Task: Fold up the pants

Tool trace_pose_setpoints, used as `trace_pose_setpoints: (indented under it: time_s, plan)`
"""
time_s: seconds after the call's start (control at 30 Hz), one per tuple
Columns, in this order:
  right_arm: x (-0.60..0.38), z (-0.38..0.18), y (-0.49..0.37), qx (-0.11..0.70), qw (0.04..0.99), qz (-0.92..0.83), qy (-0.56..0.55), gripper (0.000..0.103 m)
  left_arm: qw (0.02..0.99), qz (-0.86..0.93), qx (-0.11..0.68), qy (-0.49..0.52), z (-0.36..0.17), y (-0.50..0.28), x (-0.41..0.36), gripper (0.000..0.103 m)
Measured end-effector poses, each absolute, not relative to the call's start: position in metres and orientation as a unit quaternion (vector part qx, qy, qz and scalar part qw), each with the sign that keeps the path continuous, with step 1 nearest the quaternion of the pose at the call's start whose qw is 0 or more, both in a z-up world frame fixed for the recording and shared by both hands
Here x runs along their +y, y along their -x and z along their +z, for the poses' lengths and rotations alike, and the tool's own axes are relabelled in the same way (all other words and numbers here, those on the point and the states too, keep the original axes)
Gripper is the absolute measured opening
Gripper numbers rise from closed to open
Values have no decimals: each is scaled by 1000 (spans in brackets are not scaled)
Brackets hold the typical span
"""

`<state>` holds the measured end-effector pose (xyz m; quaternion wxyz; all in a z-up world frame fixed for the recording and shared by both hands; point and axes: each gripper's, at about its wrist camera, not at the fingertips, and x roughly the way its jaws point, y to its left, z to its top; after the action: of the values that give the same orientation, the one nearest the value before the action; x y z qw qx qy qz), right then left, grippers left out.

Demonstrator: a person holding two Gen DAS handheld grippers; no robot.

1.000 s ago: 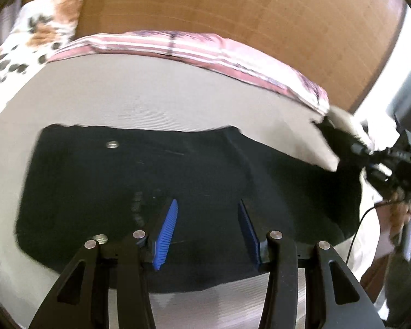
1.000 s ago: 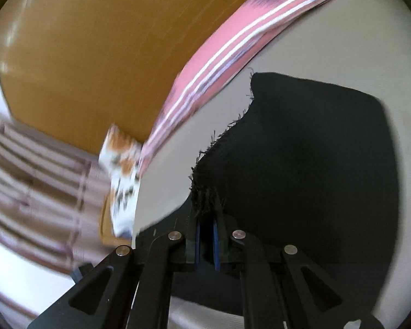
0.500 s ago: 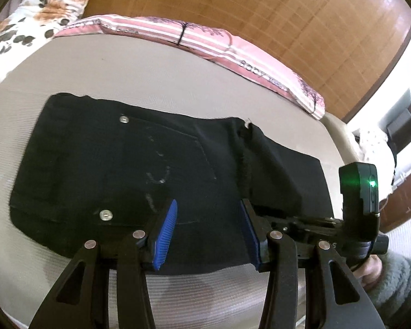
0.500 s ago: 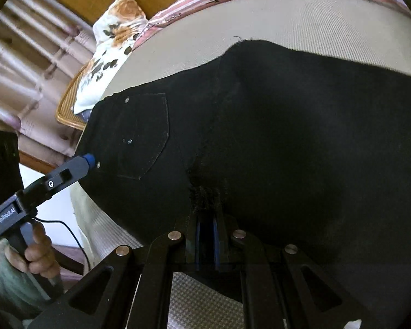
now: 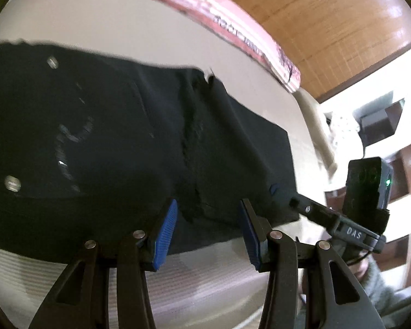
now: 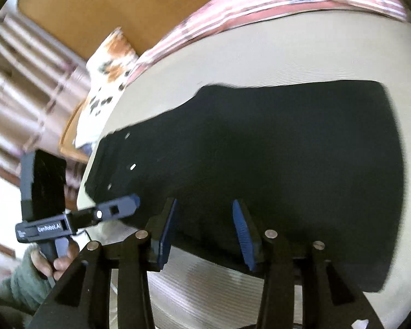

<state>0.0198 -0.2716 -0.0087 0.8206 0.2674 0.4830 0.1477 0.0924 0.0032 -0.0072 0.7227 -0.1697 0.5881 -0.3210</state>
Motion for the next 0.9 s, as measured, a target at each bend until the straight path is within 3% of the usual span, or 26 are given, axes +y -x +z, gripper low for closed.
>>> trace_pose_setpoints:
  time_s: [0.33, 0.9]
  plan:
    - [-315, -13, -5, 461, 818, 104, -329, 40, 675, -299, 645, 196, -37, -108, -16, 47]
    - [-327, -25, -7, 459, 806, 92, -361, 41, 681, -267, 648, 213, -34, -105, 7, 47]
